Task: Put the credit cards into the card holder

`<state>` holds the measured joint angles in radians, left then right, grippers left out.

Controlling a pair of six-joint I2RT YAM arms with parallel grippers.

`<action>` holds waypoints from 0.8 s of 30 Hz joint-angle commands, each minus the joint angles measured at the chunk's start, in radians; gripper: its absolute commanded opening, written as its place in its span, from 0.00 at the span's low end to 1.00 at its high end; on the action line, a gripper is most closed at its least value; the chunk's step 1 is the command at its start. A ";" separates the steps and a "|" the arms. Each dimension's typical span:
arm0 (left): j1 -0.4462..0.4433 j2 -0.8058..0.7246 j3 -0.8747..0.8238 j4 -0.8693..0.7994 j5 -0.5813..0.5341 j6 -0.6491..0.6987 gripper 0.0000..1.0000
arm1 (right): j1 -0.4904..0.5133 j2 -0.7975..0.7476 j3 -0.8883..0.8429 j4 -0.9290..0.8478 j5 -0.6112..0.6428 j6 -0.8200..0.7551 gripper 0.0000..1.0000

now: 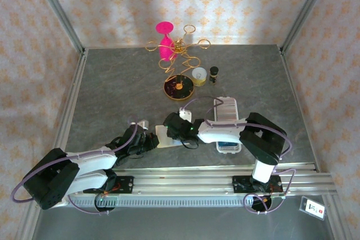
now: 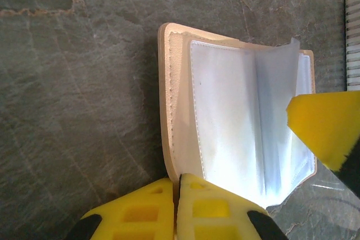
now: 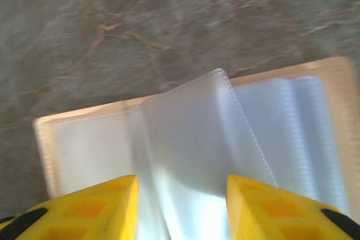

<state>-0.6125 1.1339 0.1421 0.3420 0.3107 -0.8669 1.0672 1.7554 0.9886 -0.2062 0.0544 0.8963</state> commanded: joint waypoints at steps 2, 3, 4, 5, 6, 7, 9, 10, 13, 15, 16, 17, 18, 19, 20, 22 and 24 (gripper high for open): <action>0.002 0.004 -0.006 -0.068 -0.020 0.010 0.08 | 0.007 0.011 0.035 -0.177 0.147 -0.023 0.44; 0.002 0.004 -0.002 -0.076 -0.024 0.014 0.08 | 0.006 0.012 0.037 -0.197 0.161 -0.023 0.44; 0.002 0.004 0.003 -0.084 -0.028 0.018 0.08 | 0.006 0.009 0.038 -0.212 0.174 -0.024 0.44; 0.002 0.004 0.005 -0.090 -0.032 0.023 0.08 | 0.004 0.006 0.037 -0.221 0.181 -0.025 0.44; 0.002 0.004 0.009 -0.097 -0.035 0.028 0.08 | 0.004 0.001 0.038 -0.229 0.186 -0.028 0.44; 0.002 0.003 0.014 -0.105 -0.038 0.035 0.07 | 0.004 -0.006 0.038 -0.235 0.189 -0.032 0.44; 0.002 0.000 0.020 -0.116 -0.038 0.045 0.06 | 0.003 -0.029 0.037 -0.221 0.188 -0.053 0.44; 0.002 0.001 0.023 -0.120 -0.036 0.052 0.04 | 0.003 -0.044 0.038 -0.207 0.183 -0.069 0.44; 0.002 0.003 0.034 -0.144 -0.025 0.080 0.00 | 0.000 -0.109 0.043 -0.164 0.191 -0.155 0.45; 0.002 0.003 0.040 -0.162 -0.012 0.097 0.00 | -0.011 -0.170 0.049 -0.139 0.219 -0.257 0.46; 0.002 0.001 0.040 -0.167 -0.004 0.105 0.00 | -0.021 -0.201 0.045 -0.117 0.220 -0.316 0.47; 0.002 0.001 0.041 -0.169 0.004 0.109 0.00 | -0.032 -0.247 0.034 -0.076 0.218 -0.399 0.47; 0.001 0.000 0.039 -0.166 0.014 0.111 0.00 | -0.044 -0.286 0.019 -0.039 0.206 -0.461 0.48; 0.000 -0.003 0.037 -0.163 0.026 0.113 0.00 | -0.059 -0.331 0.002 0.006 0.180 -0.539 0.49; 0.000 -0.007 0.036 -0.162 0.035 0.115 0.00 | -0.071 -0.372 -0.013 0.042 0.158 -0.605 0.49; -0.001 -0.023 0.036 -0.171 0.046 0.117 0.00 | -0.080 -0.469 -0.051 0.117 0.109 -0.767 0.50; -0.002 -0.048 0.034 -0.176 0.064 0.114 0.00 | -0.079 -0.567 -0.094 0.175 0.057 -0.925 0.51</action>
<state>-0.6128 1.1114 0.1761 0.2424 0.3359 -0.7815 0.9859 1.2888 0.9512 -0.1562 0.1703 0.2855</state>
